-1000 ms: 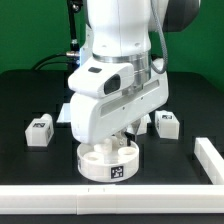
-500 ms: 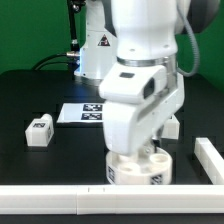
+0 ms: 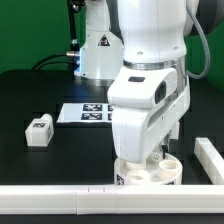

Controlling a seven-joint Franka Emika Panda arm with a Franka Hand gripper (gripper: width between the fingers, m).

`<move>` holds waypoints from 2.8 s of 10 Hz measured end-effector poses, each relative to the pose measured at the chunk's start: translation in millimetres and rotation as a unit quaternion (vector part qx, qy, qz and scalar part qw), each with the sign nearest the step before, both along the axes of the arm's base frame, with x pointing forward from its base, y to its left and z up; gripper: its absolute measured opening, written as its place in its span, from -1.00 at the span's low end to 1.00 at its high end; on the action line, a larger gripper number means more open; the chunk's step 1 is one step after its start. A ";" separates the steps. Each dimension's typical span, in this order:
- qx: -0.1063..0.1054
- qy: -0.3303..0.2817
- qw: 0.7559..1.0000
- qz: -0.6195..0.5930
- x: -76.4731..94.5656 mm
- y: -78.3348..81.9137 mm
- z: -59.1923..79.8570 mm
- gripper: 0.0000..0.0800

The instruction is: Assemble stool

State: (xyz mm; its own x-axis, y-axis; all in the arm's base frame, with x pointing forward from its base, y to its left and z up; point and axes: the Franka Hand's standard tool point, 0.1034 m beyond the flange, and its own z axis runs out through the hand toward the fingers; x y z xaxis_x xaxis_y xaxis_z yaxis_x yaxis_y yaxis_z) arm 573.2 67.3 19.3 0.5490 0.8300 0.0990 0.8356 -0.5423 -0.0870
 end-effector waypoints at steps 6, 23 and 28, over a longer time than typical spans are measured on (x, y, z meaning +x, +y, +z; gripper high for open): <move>0.014 0.012 0.999 0.037 1.5 36.4 -0.3 -0.94; -0.006 0.003 0.993 -0.118 -4.6 41.0 44.0 0.62; -0.016 0.015 0.966 -0.257 -34.4 51.5 47.8 0.62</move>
Offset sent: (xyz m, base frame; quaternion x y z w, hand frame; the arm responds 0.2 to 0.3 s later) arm 0.0174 0.0354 0.0028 0.0034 0.0135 -0.0548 0.9984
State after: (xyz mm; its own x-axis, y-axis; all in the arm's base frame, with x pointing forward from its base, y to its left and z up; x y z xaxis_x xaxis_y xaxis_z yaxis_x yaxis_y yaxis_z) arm 538.8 118.8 67.1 0.8912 0.4502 0.0563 0.4535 -0.8873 -0.0834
